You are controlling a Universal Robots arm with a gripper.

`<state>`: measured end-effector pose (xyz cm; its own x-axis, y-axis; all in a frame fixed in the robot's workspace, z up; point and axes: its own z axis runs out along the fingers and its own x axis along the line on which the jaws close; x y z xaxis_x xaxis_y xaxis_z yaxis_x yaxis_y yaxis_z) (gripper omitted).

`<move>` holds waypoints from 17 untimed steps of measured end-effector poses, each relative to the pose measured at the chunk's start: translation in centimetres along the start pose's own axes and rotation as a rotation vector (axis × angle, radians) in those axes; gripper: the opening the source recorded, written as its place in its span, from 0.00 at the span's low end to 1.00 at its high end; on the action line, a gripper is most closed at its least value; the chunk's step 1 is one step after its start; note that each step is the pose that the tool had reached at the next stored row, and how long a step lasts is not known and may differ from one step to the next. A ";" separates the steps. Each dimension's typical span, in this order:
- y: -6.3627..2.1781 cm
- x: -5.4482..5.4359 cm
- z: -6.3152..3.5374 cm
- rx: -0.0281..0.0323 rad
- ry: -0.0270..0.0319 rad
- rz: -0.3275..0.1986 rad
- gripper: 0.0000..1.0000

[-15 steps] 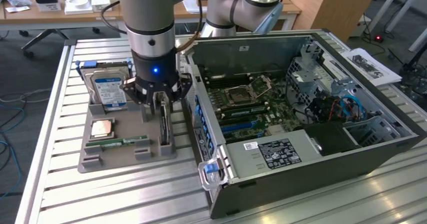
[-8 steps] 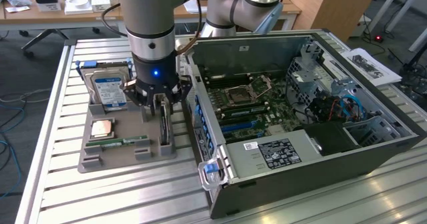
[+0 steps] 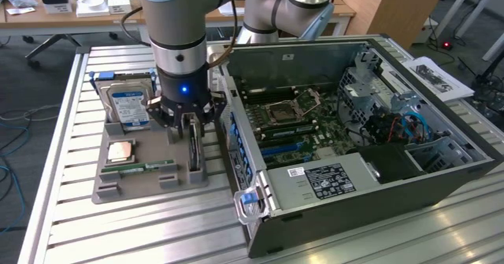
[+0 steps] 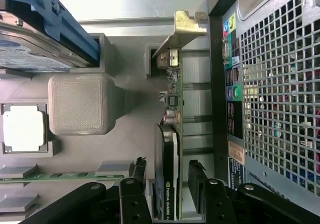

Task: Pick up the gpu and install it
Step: 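Pick up the gpu and move the gpu toward the slot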

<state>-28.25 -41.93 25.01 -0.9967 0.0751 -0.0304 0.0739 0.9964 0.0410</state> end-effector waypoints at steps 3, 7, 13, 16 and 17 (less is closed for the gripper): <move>-0.01 0.0 0.21 0.0002 0.0002 0.000 0.47; 0.00 -0.2 0.35 -0.0001 -0.0001 0.000 0.47; -0.02 -0.2 0.87 0.0001 0.0000 0.000 0.47; -0.03 -0.2 1.31 0.0000 0.0000 0.000 0.47; -0.04 -0.2 1.38 -0.0001 -0.0001 0.000 0.47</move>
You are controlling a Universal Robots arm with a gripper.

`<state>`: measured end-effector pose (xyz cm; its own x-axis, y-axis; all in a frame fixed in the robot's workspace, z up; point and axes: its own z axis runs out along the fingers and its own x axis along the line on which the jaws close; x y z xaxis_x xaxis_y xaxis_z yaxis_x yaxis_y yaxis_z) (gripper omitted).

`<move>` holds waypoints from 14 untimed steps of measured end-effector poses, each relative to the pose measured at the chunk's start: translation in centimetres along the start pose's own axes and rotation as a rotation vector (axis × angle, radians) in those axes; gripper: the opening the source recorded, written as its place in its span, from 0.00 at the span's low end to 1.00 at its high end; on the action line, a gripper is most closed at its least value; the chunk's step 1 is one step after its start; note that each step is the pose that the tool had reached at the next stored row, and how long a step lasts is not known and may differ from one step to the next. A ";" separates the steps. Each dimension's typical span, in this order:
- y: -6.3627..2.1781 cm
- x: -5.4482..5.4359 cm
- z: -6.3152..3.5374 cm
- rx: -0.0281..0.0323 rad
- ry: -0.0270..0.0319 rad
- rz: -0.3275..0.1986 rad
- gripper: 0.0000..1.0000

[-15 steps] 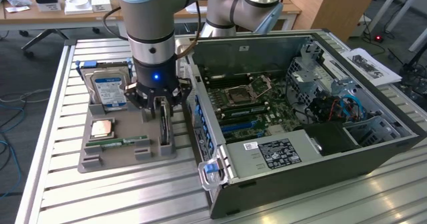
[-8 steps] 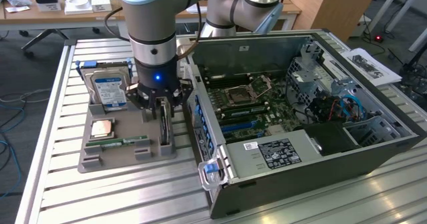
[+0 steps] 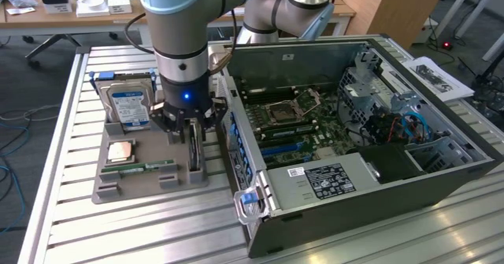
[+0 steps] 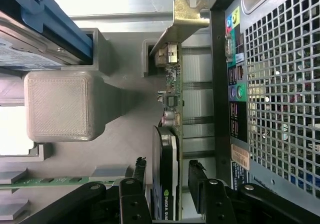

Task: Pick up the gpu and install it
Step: 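Pick up the gpu and move the gpu toward the slot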

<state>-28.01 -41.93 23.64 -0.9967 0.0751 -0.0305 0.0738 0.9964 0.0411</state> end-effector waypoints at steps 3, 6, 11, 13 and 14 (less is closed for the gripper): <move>0.04 0.0 0.05 0.0001 0.0001 0.000 0.47; 0.31 0.0 0.17 0.0001 0.0001 0.000 0.47; 0.39 0.0 0.50 0.0001 0.0001 0.000 0.47; 0.38 0.1 0.57 0.0003 0.0004 0.000 0.47; 0.38 0.1 0.59 0.0003 0.0003 0.000 0.47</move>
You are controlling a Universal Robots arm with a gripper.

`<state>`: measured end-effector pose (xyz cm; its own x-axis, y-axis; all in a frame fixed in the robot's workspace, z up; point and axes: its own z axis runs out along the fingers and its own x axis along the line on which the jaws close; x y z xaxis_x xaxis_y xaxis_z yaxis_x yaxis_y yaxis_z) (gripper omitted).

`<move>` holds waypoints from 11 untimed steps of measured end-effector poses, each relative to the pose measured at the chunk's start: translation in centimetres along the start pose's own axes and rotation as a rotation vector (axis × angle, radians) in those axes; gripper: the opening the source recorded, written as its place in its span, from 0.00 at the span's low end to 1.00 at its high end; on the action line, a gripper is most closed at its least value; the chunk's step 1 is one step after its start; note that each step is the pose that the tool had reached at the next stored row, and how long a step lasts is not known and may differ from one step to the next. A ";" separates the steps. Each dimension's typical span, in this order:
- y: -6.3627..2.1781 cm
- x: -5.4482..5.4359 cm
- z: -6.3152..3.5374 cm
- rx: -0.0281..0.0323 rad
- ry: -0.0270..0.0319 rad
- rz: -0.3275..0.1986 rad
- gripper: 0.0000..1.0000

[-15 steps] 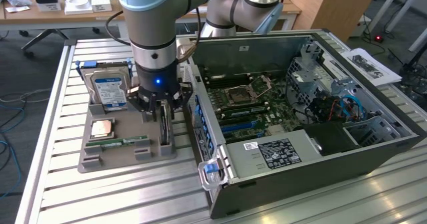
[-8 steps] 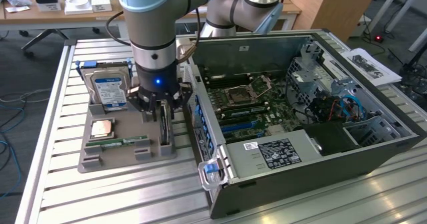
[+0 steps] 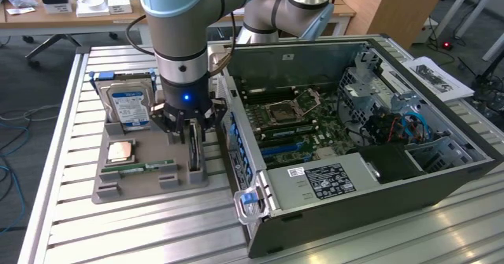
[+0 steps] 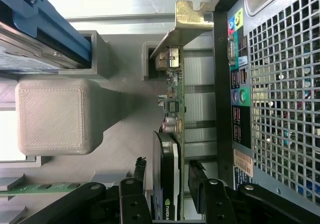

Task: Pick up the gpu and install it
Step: 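Pick up the gpu and move the gpu toward the slot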

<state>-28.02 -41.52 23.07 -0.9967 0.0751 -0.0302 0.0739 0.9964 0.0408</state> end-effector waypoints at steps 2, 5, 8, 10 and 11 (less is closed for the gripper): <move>0.00 0.0 0.02 -0.0002 -0.0002 0.000 0.47; 0.00 0.0 0.03 -0.0002 -0.0002 0.000 0.47; 0.00 0.0 0.02 -0.0002 -0.0001 0.000 0.47; 0.00 0.0 0.03 -0.0002 -0.0002 0.000 0.47; 0.00 0.0 0.03 -0.0002 -0.0002 0.000 0.47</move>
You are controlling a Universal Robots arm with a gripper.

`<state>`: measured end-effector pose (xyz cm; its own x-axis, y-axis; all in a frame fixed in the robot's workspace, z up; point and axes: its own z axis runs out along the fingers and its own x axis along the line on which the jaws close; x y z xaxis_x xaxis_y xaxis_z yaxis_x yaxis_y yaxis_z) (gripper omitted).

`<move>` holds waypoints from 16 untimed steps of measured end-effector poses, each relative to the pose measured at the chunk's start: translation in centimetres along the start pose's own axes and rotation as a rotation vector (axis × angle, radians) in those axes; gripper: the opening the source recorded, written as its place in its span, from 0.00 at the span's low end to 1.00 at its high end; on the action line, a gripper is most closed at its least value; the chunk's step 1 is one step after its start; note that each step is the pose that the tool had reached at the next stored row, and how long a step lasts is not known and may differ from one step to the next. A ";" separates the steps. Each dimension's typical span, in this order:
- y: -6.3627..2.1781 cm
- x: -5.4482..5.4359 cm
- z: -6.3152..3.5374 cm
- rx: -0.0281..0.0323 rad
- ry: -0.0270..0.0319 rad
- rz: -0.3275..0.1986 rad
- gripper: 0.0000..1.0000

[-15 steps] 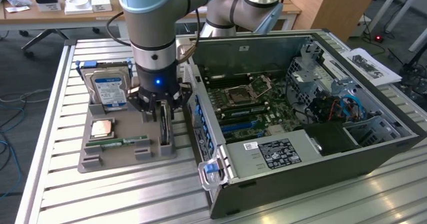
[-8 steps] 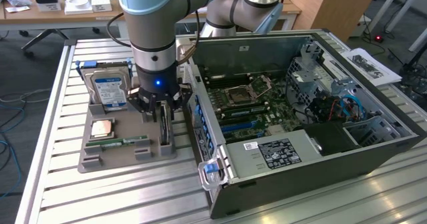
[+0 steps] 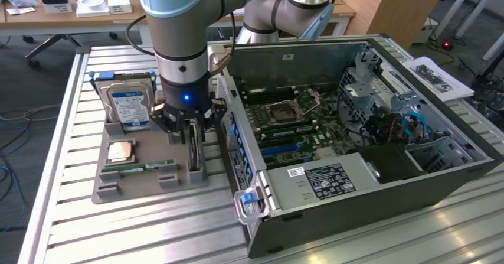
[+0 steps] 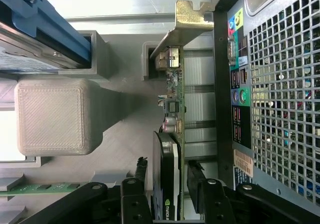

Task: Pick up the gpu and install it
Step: 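Pick up the gpu and move the gpu toward the slot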

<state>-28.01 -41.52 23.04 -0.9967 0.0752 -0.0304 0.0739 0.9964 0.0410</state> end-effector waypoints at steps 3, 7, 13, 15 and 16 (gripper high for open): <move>0.00 0.0 0.00 0.0000 0.0000 0.000 0.39; 0.00 0.0 0.00 0.0000 0.0000 0.000 0.39; -0.03 0.0 0.02 -0.0001 -0.0002 0.000 0.39; -0.08 0.0 0.02 0.0000 -0.0001 0.000 0.39; -0.09 0.0 0.02 0.0001 -0.0001 0.000 0.39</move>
<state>-28.01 -41.61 23.02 -0.9967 0.0754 -0.0305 0.0741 0.9964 0.0409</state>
